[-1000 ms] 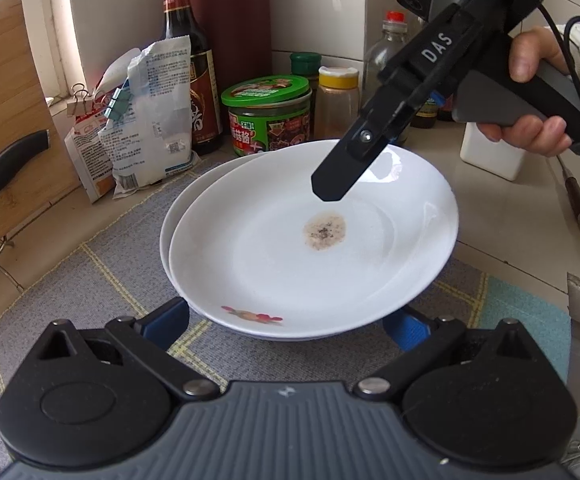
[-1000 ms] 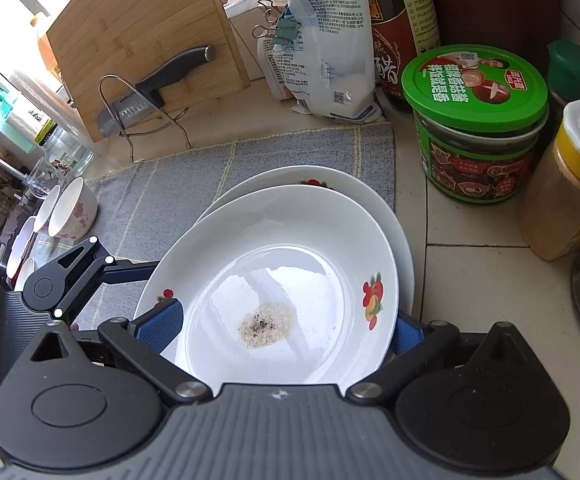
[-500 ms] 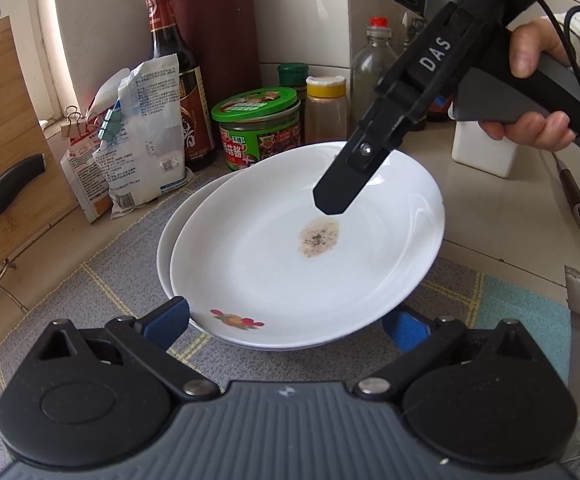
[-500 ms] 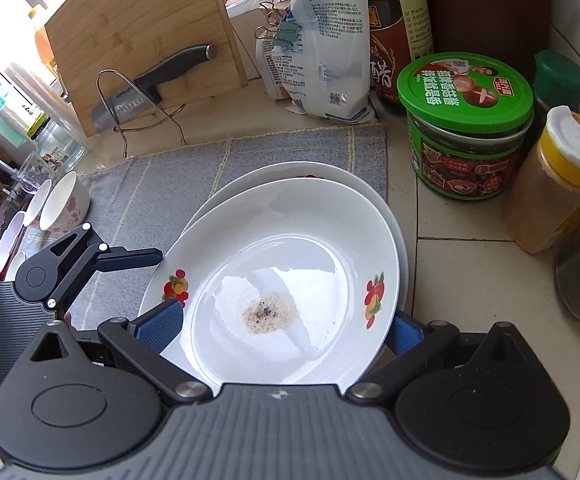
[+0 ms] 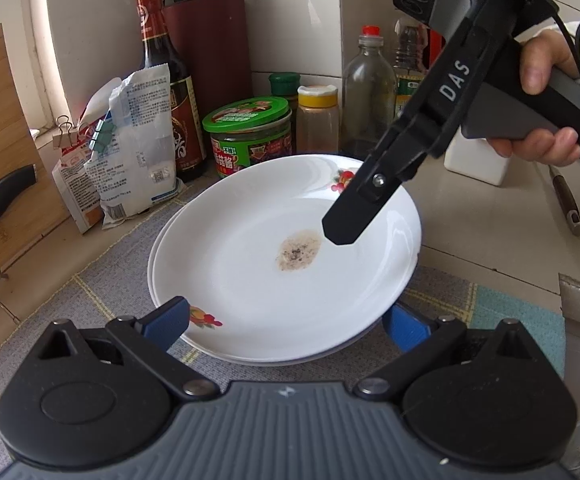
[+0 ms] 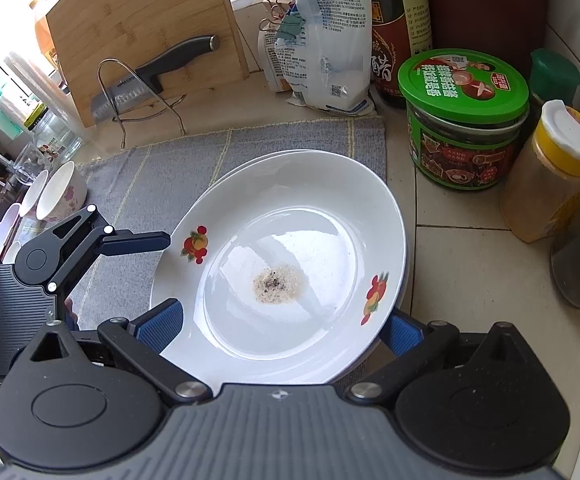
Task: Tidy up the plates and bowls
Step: 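Open the right gripper and pull it back from the stack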
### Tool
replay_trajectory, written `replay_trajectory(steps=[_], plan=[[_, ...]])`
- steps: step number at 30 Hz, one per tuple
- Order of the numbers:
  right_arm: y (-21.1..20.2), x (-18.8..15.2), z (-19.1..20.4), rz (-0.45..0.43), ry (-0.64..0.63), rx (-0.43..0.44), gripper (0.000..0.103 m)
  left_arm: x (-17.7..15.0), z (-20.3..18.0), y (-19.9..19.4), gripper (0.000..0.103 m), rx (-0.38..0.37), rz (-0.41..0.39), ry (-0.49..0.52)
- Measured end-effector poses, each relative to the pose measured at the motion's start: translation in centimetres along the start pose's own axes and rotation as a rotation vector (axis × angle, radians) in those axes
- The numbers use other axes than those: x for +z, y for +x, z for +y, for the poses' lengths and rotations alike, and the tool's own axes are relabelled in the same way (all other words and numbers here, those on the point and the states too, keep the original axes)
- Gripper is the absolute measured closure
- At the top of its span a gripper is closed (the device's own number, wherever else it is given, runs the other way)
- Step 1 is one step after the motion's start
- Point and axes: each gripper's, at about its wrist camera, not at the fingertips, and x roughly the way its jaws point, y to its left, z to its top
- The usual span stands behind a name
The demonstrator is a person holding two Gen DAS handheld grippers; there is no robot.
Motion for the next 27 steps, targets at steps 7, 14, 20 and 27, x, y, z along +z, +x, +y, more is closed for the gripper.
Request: replay_trajectory(steps=[7,14,20,27], plan=[[0.1,-0.1,0.5,0.009,-0.021,-0.028,0.000,0.1,0.1,-0.1,0.001,0.011,-0.005,0.004],[0.0,-0.4,0.9,0.036,-0.049,-0.079,0.000,-0.2,0.0,-1.1,0.001,0.001,-0.040,-0.012],[-1.3,-0.8,1.7,-0.014,-0.095,-0.094,0.000,0.0,1.0,-2.8,0.001,0.017,-0.105,-0.076],[-1.5,-0.8,3.4,-0.071,-0.163,-0.155,0.000,-0.2,1.8,-4.2,0.001,0.073,-0.118,-0.149]])
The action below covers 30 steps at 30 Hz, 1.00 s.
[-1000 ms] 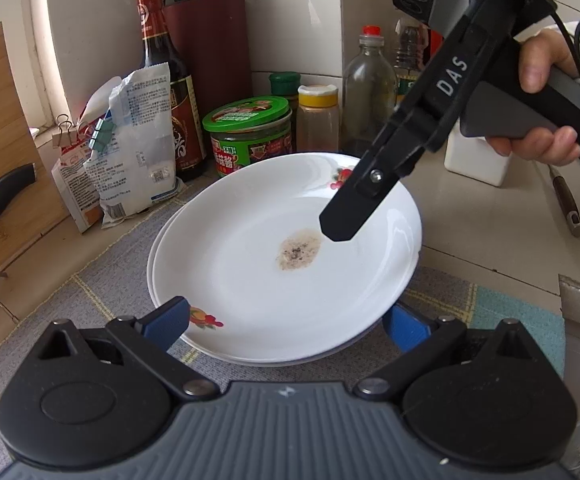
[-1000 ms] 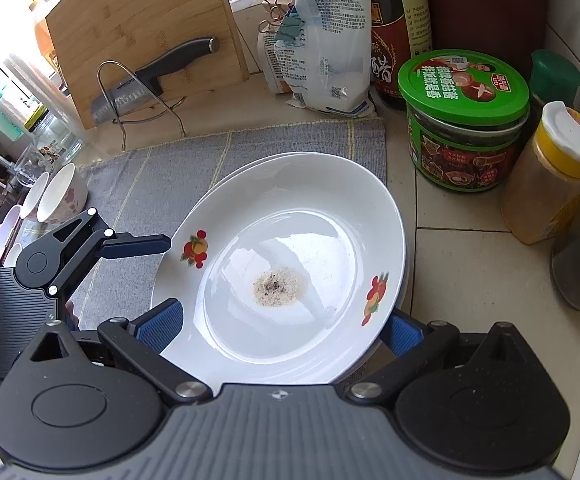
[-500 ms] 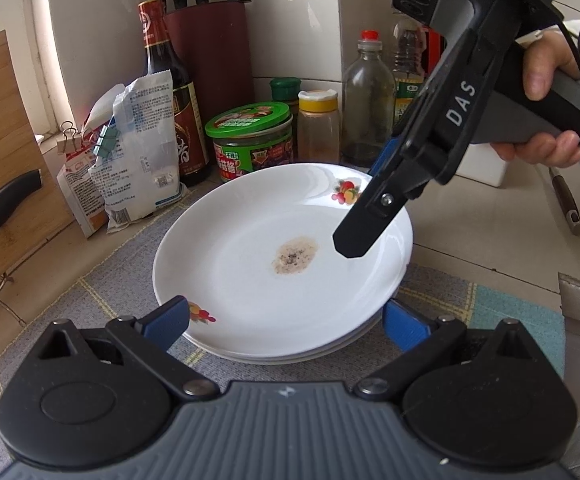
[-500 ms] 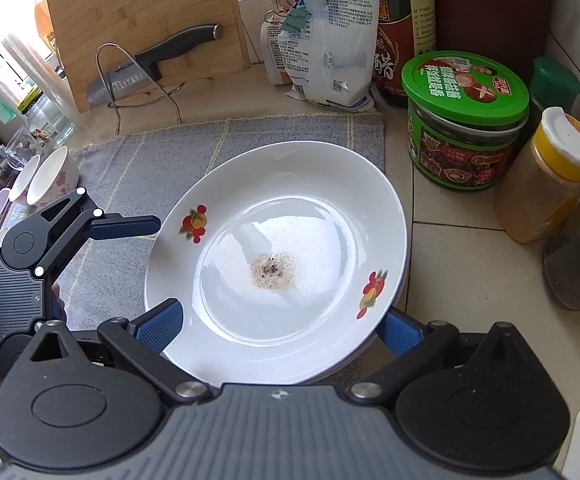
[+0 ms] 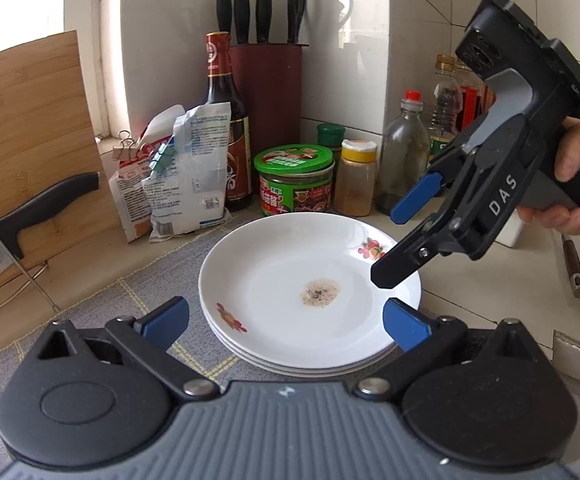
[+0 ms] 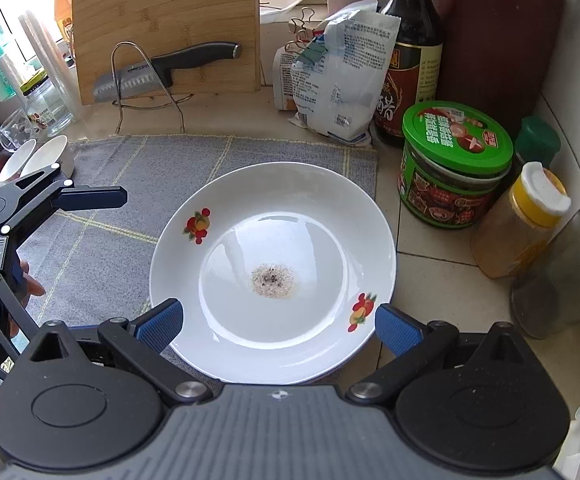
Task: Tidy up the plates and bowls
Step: 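Open the right gripper and pull it back from the stack, then move the left gripper toward a white flowered bowl while the right gripper moves toward the bowls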
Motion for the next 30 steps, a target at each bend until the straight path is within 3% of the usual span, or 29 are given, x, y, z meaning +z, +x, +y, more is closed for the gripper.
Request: replay_trajectory(steps=[3,9,16,24,30], plan=[[0.0,0.2,1.0,-0.023,-0.032,-0.020,0.000,-0.3,0.3,-0.9,0.001,0.016,-0.009,-0.031],[-0.1,1.0,3.2,-0.107,-0.130,-0.025,0.000,-0.6,0.9,-3.9,0.001,0.138,-0.050,-0.077],[0.7,2.4,6.9,-0.170,-0.238,0.072,0.000,-1.8,2.1,-7.4,0.001,0.287,0.032,-0.120],[2.1,1.7,12.9,-0.196,-0.273,0.128,0.000,-5.7,4.5,-11.5,0.001,0.315,0.085,-0.198],[3.9,0.5,18.7,-0.177,-0.288,0.104,0.000,-8.8,7.7,-15.3,0.001,0.307,0.085,-0.229]])
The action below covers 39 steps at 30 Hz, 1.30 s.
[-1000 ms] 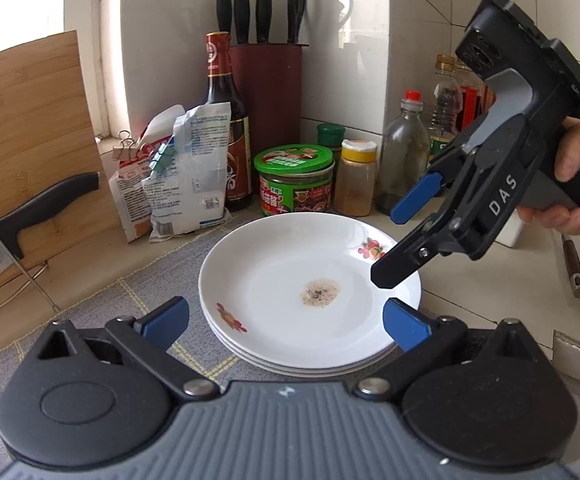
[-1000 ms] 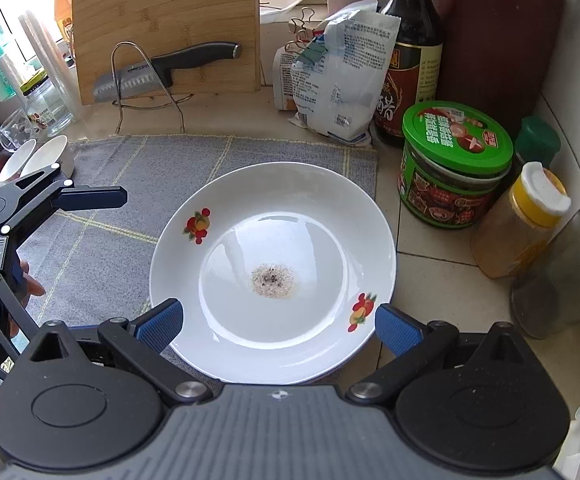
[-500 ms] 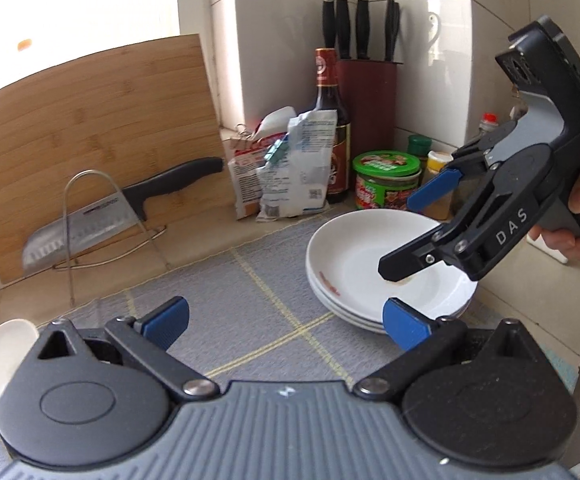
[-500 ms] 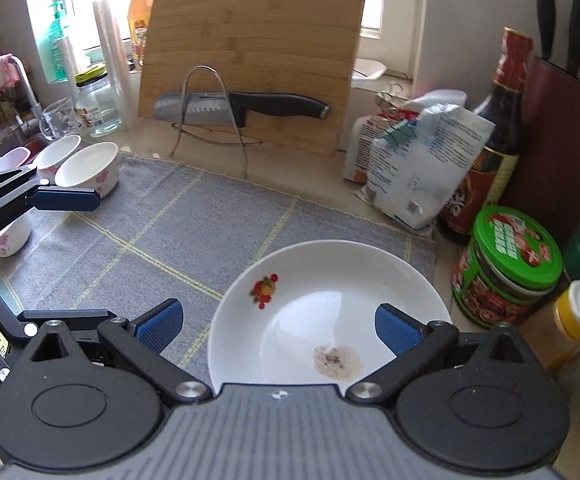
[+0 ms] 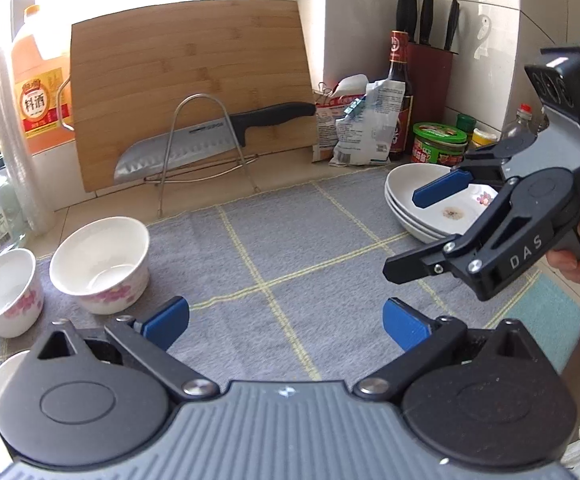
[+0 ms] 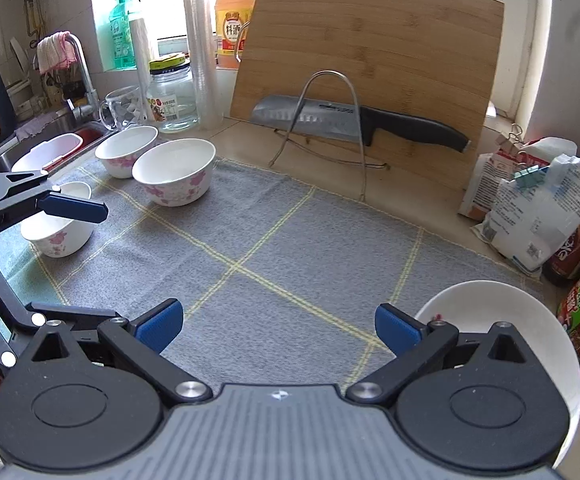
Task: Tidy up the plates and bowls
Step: 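Move the left gripper toward a white flowered bowl while the right gripper moves toward the bowls, then close the left gripper on the rim of the white flowered bowl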
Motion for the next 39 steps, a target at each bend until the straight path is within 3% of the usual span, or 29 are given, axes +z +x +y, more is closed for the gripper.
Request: replay_trajectory(steps=[13,22,33,39], plan=[[6.0,0.8,12.8,0.025,-0.062,0.082,0.000,-3.3,10.9,-4.8,0.001,0.040,0.021,-0.012],[8.9,1.6,18.7,0.005,-0.143,0.125,0.000,-4.9,17.1,-5.2,0.001,0.095,0.110,-0.045],[11.0,2.3,22.8,-0.052,-0.241,0.079,0.000,-5.8,19.9,-3.5,0.004,0.050,0.192,-0.046],[11.4,2.3,23.9,-0.072,-0.292,0.078,0.000,-5.6,20.2,-3.0,0.017,0.009,0.213,-0.033]])
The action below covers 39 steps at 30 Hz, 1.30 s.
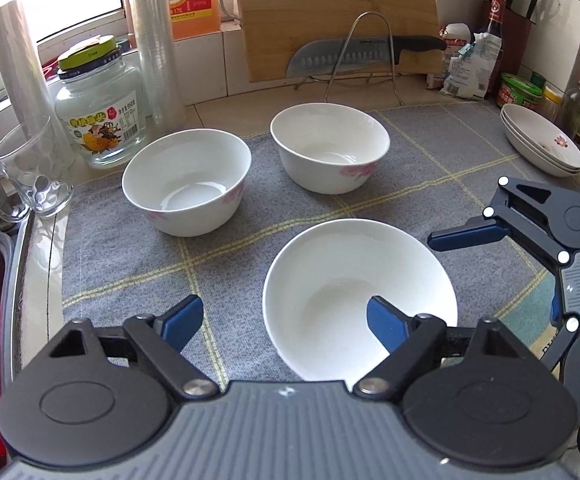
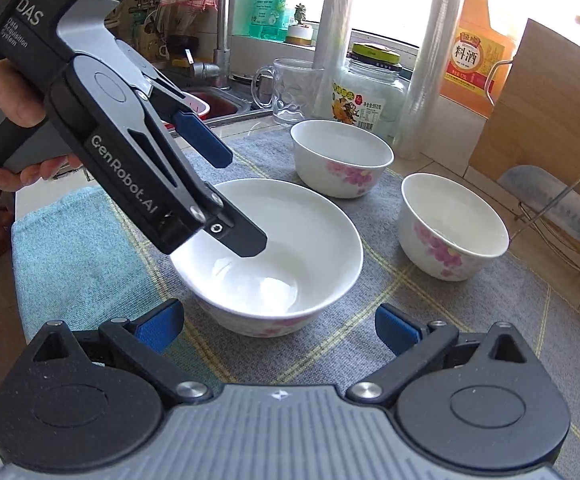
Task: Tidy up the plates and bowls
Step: 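Close the left gripper on the rim of the white flowered bowl, then lift the bowl with the left gripper and carry it toward the right gripper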
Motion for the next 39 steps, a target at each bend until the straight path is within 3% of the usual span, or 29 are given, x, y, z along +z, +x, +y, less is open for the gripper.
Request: replay_trajectory(steps=[3,8,18,39], plan=[[0.0,0.0,0.2,-0.007,-0.016,0.005,0.001,0.1,0.0,0.0,0.020,-0.019,0.000,0.004],[0.0,0.1,0.4,-0.005,-0.032,0.010,0.009,0.4,-0.1,0.7,0.037,-0.049,0.023,0.005],[-0.1,0.1,0.0,-0.007,-0.014,0.028,0.020,0.7,-0.8,1.0,0.042,-0.079,0.033,0.038],[-2.8,-0.2,-0.4,0.019,0.029,-0.005,0.021,1.0,-2.6,0.3,0.045,-0.125,0.008,0.076]])
